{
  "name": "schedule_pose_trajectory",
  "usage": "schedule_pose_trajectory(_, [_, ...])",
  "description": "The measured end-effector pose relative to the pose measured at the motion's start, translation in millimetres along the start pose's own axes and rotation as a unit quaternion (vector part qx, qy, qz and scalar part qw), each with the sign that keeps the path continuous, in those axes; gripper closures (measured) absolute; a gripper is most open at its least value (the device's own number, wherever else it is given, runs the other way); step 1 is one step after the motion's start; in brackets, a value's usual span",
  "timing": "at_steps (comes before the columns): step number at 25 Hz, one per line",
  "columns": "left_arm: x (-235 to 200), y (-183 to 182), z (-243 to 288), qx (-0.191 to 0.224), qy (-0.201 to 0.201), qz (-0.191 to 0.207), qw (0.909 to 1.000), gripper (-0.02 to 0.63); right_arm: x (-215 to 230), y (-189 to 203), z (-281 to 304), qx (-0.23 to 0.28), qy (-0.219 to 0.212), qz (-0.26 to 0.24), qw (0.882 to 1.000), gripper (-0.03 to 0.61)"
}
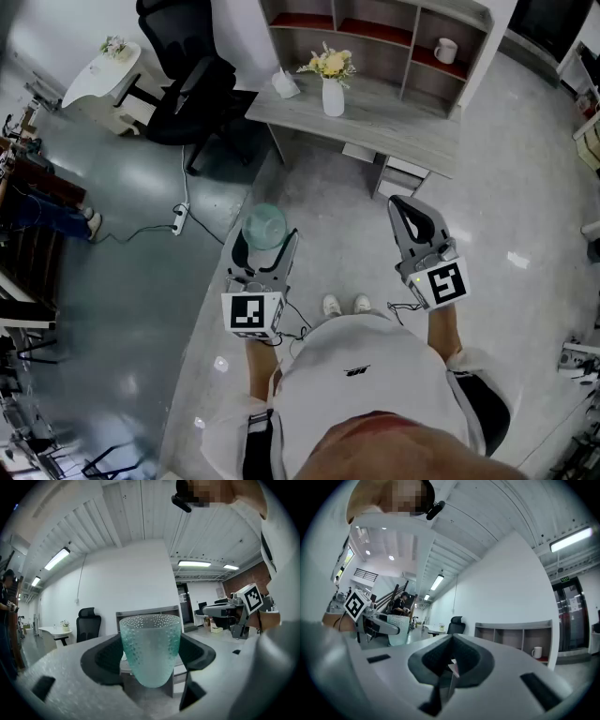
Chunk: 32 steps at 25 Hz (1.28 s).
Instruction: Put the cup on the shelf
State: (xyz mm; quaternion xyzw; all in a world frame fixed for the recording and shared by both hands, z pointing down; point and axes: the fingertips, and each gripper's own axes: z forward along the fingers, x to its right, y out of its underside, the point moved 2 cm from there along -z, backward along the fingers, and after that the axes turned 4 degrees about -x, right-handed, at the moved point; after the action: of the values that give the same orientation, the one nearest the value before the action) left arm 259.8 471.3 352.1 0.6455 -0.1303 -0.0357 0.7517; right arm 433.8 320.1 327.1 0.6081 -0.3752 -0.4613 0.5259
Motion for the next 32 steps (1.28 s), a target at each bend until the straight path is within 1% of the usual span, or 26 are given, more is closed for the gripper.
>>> schedule_pose_trajectory(5, [20.8, -2.1, 7.3, 0.005, -0.005, -0.004, 1.0000, 0.245, 15.9, -1.2, -8.2, 0.019, 0.004, 0.006, 1.000, 0.551])
schedule_pose_trajectory(8, [29.2, -0.7, 15.0, 0.006, -0.010, -0.008, 0.9999, 0.245, 22.9, 4.2, -5.5, 0.014, 0.001, -0.004, 1.000, 0.551])
schedule_pose_trajectory(11, [36.8, -1.6, 23.6, 0.011, -0.019, -0.008, 0.9997, 0.245, 26.0, 10.1, -1.4, 0.011, -0.016, -0.012, 1.000, 0.551])
schedule_pose_trajectory(17, [46.7, -7.8, 38.7, 0.022, -0.035, -0.010, 0.9991, 0.245, 34.9, 19.2, 6.5, 0.012, -0.042, -0.002, 0.999, 0.551])
schedule_pose_trajectory(22, [41.4, -11.8, 55.4, 0.039, -0.043, 0.000, 0.9983, 0.245, 42.2, 23.3, 23.6, 0.020, -0.044, 0.005, 0.999, 0.551])
schedule_pose_trajectory(26, [35.0, -5.6, 70.0, 0.037, -0.047, 0.002, 0.9982, 0.245, 46.2, 30.0, 39.2, 0.020, -0.046, 0.008, 0.999, 0.551])
schedule_pose_trajectory(32, [12.7, -0.2, 90.4, 0.033, -0.046, -0.001, 0.9984, 0.245, 50.8, 33.1, 68.8, 0.018, -0.045, 0.001, 0.999, 0.551])
